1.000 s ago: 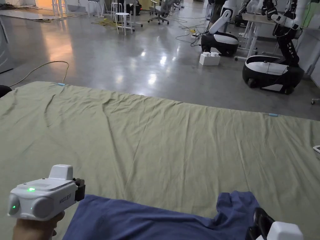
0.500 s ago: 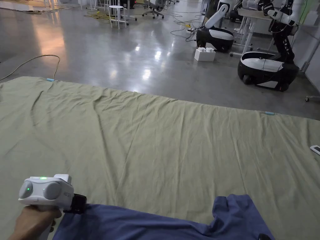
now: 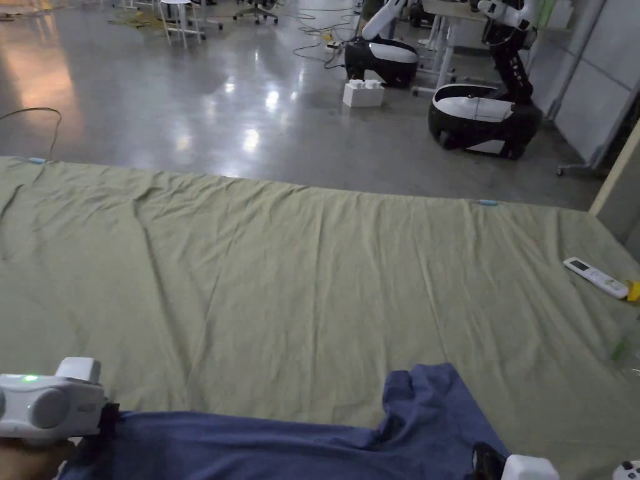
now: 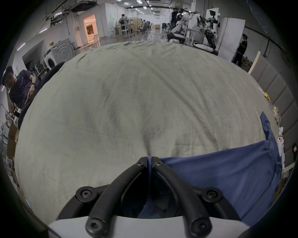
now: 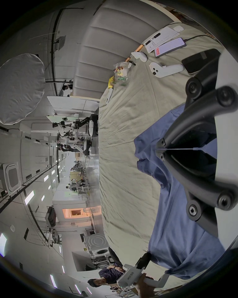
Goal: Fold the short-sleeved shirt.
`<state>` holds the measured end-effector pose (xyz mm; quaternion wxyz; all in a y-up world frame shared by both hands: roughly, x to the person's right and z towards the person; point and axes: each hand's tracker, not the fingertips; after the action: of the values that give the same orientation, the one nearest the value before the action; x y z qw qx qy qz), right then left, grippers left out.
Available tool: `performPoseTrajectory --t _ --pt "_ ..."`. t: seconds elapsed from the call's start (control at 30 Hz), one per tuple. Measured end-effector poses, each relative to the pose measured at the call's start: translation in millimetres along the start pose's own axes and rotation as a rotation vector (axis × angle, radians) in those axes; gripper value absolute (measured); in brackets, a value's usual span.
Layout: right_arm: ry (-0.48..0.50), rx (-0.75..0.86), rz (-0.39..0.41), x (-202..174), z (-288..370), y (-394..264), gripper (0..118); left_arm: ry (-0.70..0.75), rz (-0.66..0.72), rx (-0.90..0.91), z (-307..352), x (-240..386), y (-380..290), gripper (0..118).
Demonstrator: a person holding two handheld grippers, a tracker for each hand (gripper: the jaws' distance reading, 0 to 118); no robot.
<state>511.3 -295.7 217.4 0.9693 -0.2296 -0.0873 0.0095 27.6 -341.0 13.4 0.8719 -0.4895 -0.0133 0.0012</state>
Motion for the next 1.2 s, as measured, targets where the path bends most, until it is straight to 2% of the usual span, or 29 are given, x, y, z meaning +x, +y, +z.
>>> performPoseTrajectory --t 0.17,0.3,0.33,0.37,0.4,0.43,0.47,0.7,0.77,0.8,0.83,0.87,0.93,0.97,1.1,1.2 --pt "-0.023 -0.068 -0.014 33.3 -30.9 14.7 2 -0.061 0.060 0.105 15.3 -7.8 -7.0 4" --pt "0.004 -0.245 -0.028 64.2 -80.5 27.1 2 -0.084 0.063 0.186 40.3 -5.2 -15.4 4" --pt "0.000 -0.274 -0.034 69.8 -92.8 28.5 6 -0.081 0.062 0.184 44.2 -5.4 -17.1 4" --pt "0.009 -0.314 -0.020 73.2 -104.6 29.1 17 -0.076 0.067 0.198 47.6 -5.8 -18.9 4" --pt "0.024 -0.371 -0.007 76.5 -119.5 30.3 41 -0.077 0.069 0.226 53.6 -3.2 -22.6 4" --pt "0.018 -0.386 0.008 77.7 -132.6 30.1 58 -0.086 0.072 0.234 56.8 -3.4 -24.6 4" --pt "0.024 -0.410 0.026 77.9 -142.2 30.1 67 -0.088 0.078 0.229 58.3 -3.8 -26.0 4" --pt "0.091 -0.628 0.069 66.0 -201.5 10.6 69 -0.081 0.107 0.256 82.7 13.4 -38.7 4" --pt "0.063 -0.611 0.077 62.1 -204.9 6.9 69 -0.081 0.114 0.257 84.1 16.5 -40.6 4" --pt "0.060 -0.603 0.085 60.9 -203.5 9.2 67 -0.083 0.116 0.259 87.2 17.7 -40.6 4" --pt "0.055 -0.600 0.095 59.9 -203.1 11.1 61 -0.078 0.115 0.264 89.1 19.9 -41.4 4" --pt "0.059 -0.590 0.107 57.8 -198.8 12.3 49 -0.077 0.113 0.262 89.9 21.4 -41.5 4" --pt "0.114 -0.588 0.107 60.0 -195.9 15.8 8 -0.077 0.105 0.265 92.7 22.1 -41.8 4" --pt "0.109 -0.592 0.107 61.2 -194.2 16.9 3 -0.075 0.102 0.264 94.2 22.2 -41.7 4" --pt "0.108 -0.524 0.149 62.8 -171.3 22.0 2 -0.072 0.107 0.279 104.2 19.4 -43.4 4" --pt "0.113 -0.492 0.126 64.7 -145.0 34.0 2 -0.074 0.104 0.292 114.4 16.2 -44.5 4"
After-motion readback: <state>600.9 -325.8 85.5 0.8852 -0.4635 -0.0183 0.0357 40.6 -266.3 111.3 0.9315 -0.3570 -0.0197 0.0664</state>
